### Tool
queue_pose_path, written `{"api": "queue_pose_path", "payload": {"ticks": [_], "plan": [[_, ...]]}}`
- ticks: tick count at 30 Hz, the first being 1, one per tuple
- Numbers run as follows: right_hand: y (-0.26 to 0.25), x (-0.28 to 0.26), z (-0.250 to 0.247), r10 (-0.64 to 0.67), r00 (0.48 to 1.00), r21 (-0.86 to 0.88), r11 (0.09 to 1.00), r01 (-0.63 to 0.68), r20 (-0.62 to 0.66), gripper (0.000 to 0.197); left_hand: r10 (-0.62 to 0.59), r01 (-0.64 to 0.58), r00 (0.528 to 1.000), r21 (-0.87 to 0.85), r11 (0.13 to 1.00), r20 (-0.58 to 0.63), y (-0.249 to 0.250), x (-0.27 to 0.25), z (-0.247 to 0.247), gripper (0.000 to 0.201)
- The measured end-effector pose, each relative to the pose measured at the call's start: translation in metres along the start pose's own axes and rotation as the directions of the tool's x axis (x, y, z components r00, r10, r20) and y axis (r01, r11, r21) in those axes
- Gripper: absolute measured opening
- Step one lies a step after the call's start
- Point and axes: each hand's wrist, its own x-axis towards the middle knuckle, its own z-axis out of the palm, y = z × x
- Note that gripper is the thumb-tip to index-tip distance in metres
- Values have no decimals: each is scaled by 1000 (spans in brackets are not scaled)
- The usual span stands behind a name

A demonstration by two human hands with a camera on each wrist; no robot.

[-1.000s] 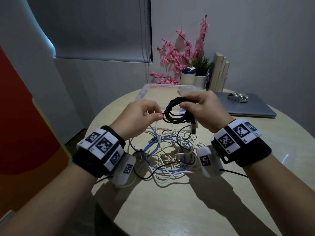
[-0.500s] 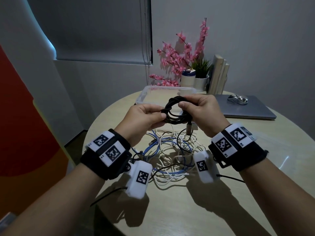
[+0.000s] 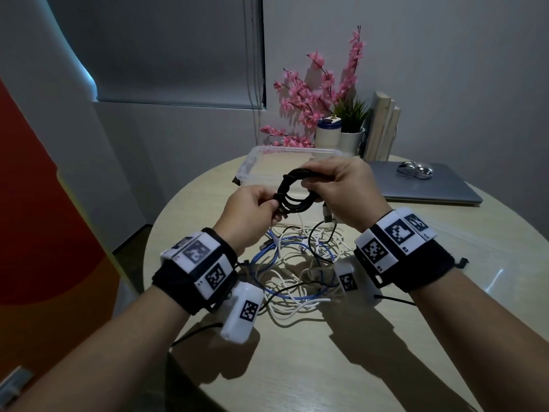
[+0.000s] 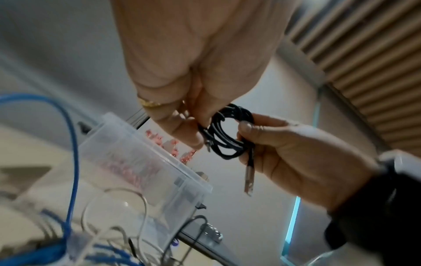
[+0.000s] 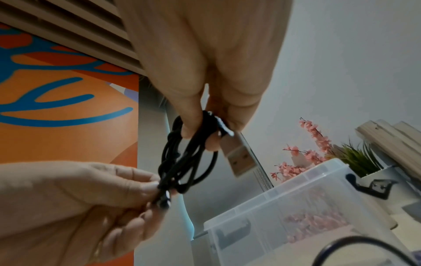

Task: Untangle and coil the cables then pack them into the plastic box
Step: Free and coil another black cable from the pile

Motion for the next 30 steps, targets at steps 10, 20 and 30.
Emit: {"api": "queue_pose_path", "payload": {"ticks": [10,20,30], "plan": [[3,-3,-2,-68,996,-149,986,76,58,27,-106,152,981,-305,940,162,-2,-4,-6,14],[13,-6,6,101,969,-25,995,-98,224,52,-216,229,973,-517,825,85,-1,0,-5,15],[4,-10,4,135,971,-135,985,-110,197,72,-193,177,981,-480,859,15,3,0,-3,18]]}}
